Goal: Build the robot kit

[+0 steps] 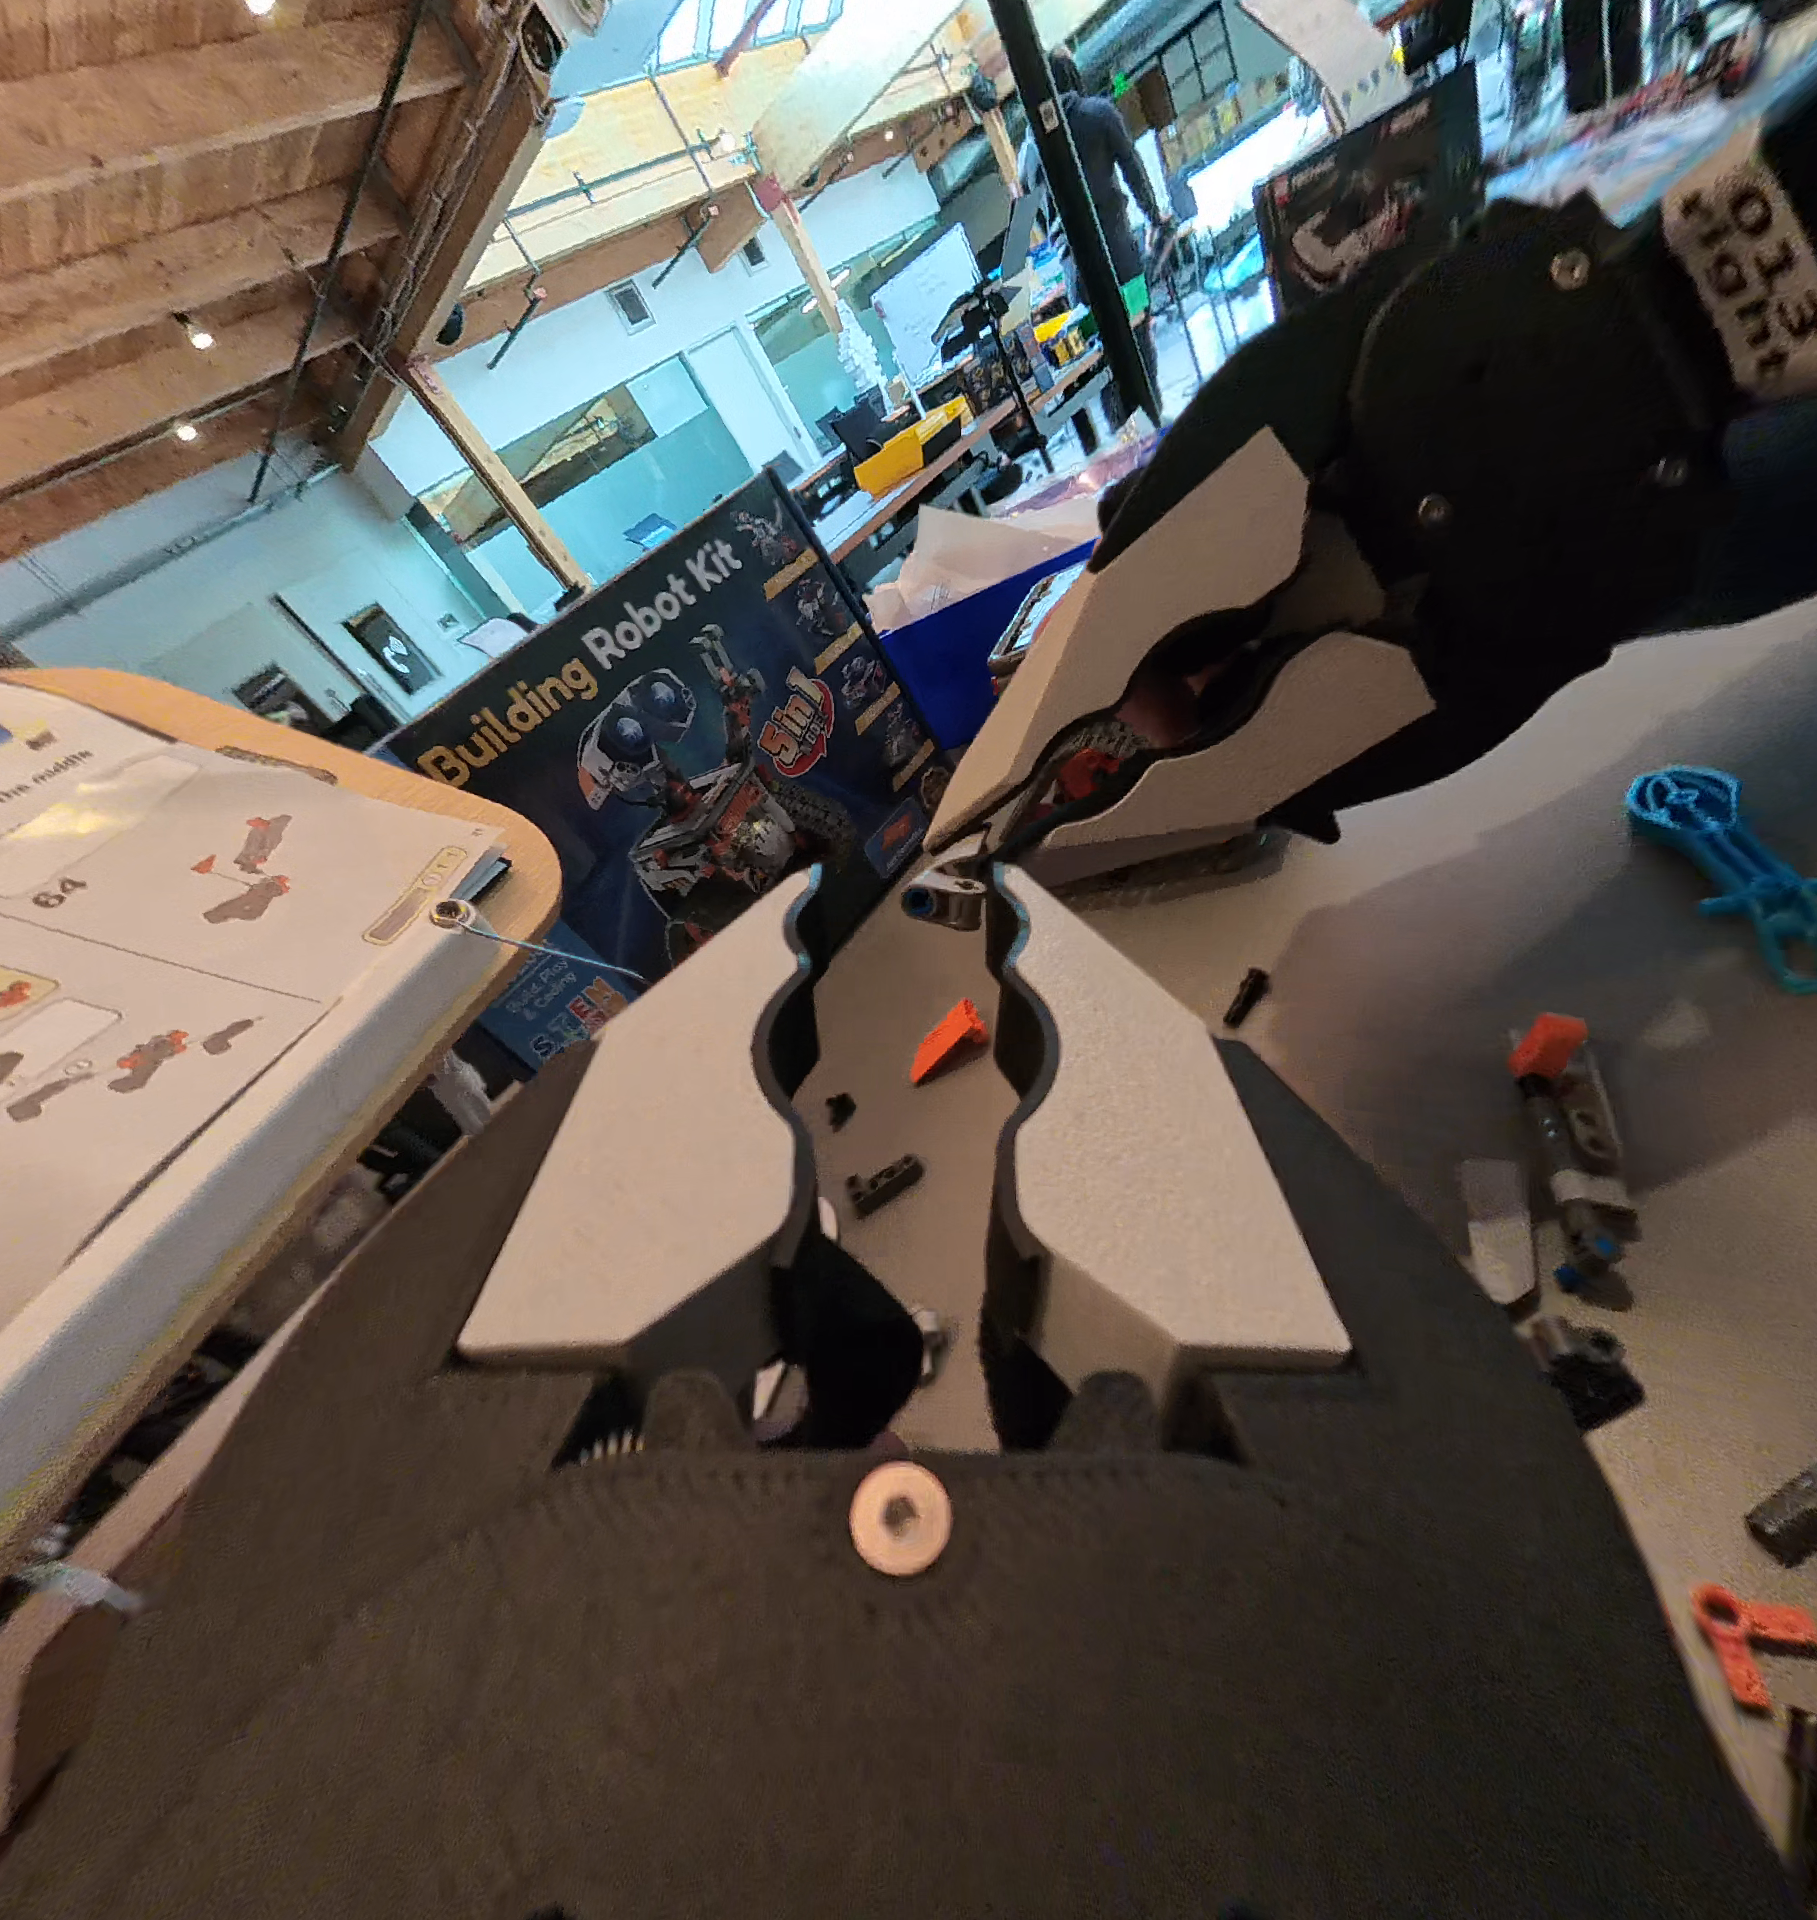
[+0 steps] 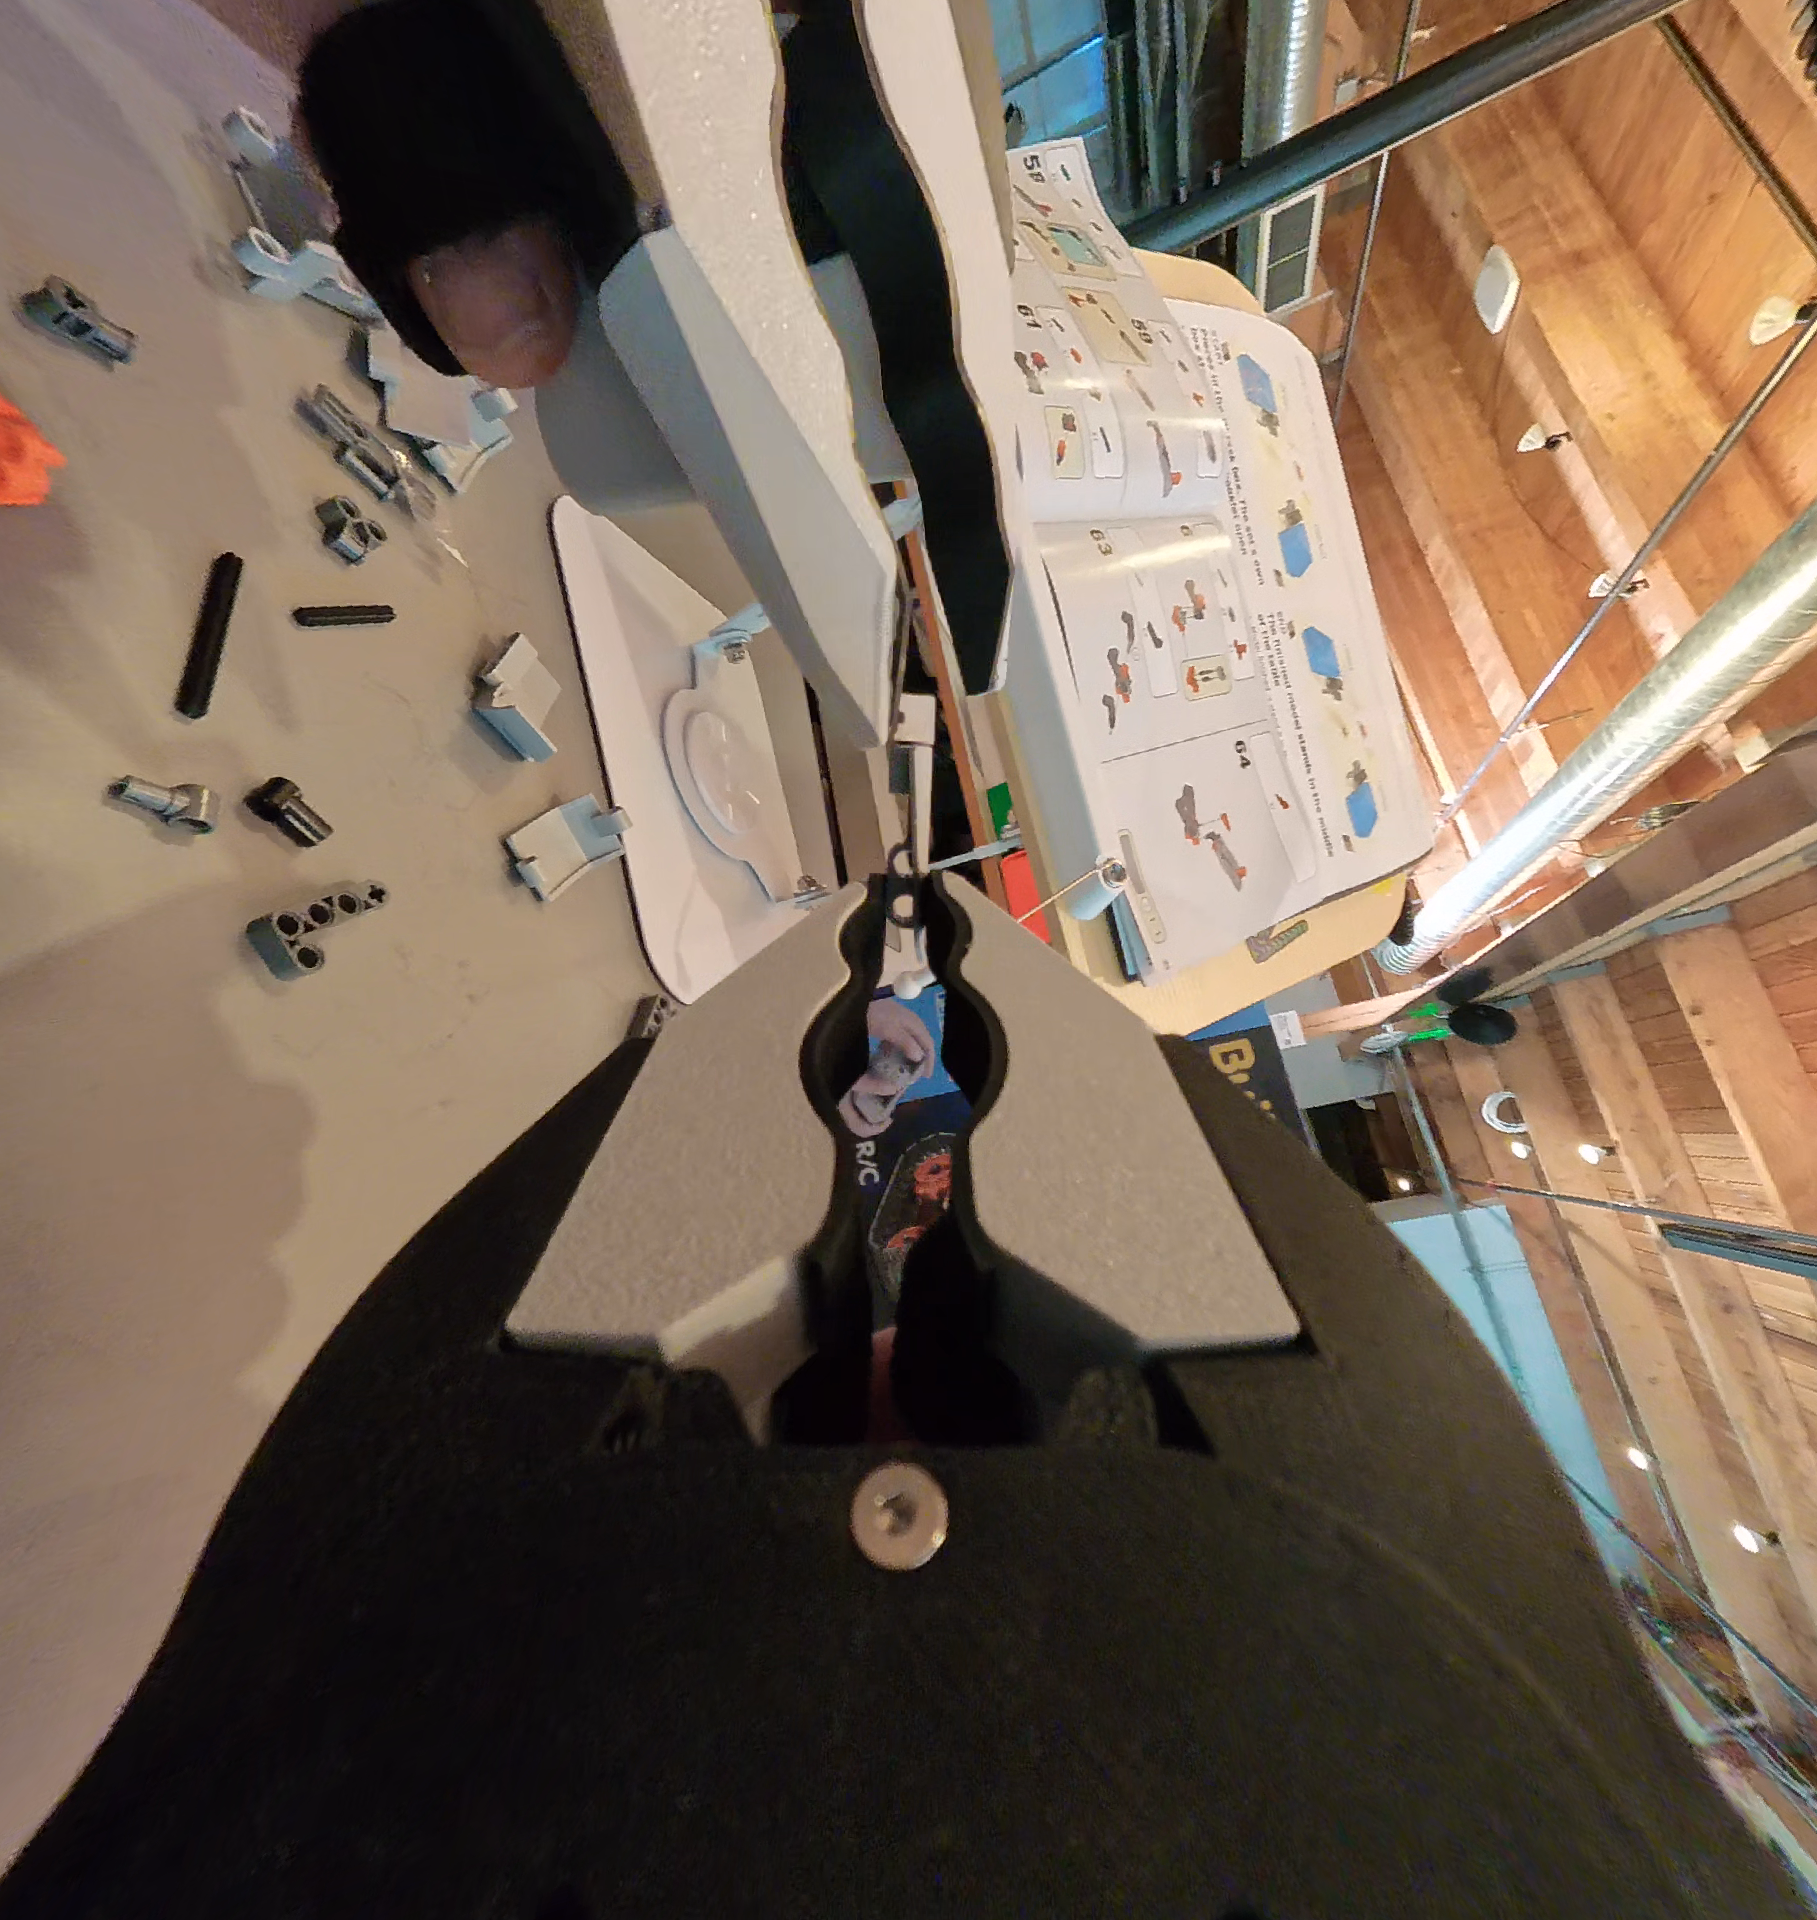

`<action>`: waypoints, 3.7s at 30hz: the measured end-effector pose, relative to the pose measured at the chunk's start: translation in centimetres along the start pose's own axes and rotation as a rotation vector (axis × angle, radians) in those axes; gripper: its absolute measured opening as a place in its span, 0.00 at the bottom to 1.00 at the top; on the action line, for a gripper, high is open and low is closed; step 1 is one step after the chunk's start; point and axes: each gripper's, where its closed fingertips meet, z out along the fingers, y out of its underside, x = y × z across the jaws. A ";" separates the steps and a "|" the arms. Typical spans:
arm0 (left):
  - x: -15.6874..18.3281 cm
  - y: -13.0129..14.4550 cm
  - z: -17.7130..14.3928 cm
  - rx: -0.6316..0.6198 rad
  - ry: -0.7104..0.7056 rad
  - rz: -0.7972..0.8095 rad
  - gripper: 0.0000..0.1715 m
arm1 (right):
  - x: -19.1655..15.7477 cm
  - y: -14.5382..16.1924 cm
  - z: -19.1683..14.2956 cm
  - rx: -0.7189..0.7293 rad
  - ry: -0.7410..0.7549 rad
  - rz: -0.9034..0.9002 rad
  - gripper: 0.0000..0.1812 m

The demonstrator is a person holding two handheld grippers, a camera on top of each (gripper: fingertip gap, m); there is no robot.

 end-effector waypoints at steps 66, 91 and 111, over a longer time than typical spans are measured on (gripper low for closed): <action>2.2 1.9 0.7 -0.156 0.032 0.251 0.12 | -2.3 -0.7 -0.6 0.020 -0.167 0.049 0.04; 12.8 8.5 -8.3 -0.593 0.565 0.106 0.09 | -5.4 0.5 -1.5 0.006 -0.342 0.085 0.03; 14.3 10.7 -8.6 -0.757 0.675 0.121 0.03 | -6.8 0.1 -1.6 0.022 -0.388 0.080 0.02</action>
